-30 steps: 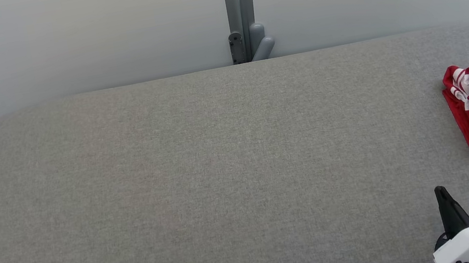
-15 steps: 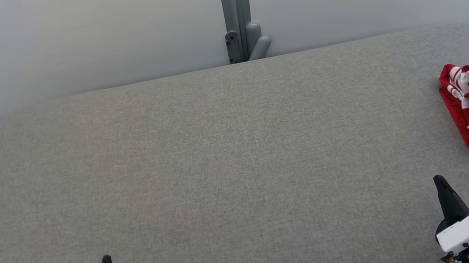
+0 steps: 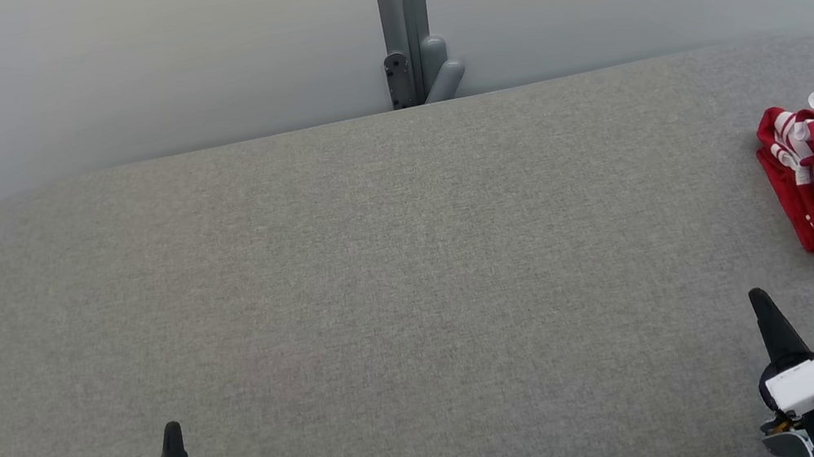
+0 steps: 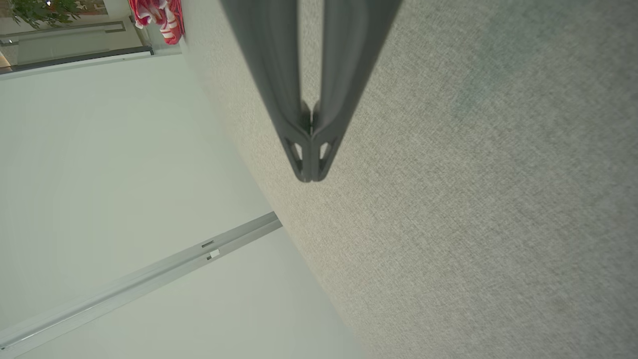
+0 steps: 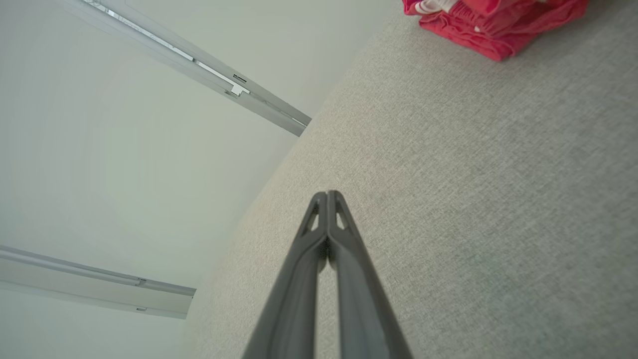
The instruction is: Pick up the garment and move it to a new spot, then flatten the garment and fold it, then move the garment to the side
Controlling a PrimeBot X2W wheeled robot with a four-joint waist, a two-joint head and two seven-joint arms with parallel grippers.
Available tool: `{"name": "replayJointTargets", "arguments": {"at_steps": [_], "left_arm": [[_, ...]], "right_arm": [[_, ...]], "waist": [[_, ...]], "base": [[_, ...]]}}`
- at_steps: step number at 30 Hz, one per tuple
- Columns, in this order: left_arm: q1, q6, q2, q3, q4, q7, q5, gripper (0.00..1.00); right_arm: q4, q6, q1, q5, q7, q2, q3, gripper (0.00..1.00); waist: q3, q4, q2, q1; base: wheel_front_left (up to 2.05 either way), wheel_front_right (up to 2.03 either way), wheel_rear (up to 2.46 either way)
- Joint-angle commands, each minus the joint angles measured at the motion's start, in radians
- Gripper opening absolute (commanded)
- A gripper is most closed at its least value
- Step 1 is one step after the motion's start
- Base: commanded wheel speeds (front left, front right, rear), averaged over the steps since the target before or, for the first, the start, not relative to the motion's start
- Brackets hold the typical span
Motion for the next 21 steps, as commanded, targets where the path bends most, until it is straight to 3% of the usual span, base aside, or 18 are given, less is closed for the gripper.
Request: {"name": "replayJointTargets", "arguments": {"at_steps": [1,21], "left_arm": [[-0.026,-0.007,0.003,0.011,-0.009,0.006,-0.032,0.0],[-0.066,-0.025,0.004,0.044,-0.018,0.059,-0.213,0.0]], "right_arm": [[-0.014,0.0,-0.025,0.031,0.009,-0.006,-0.003,0.0],[-0.018,0.0,-0.059,0.251,0.061,-0.008,-0.01,0.0]], "waist": [[0.0,-0.001,0.0,0.0],[0.007,-0.013,0.0,0.0]], "base": [[0.0,0.0,0.0],[0.0,0.0,0.0]]}}
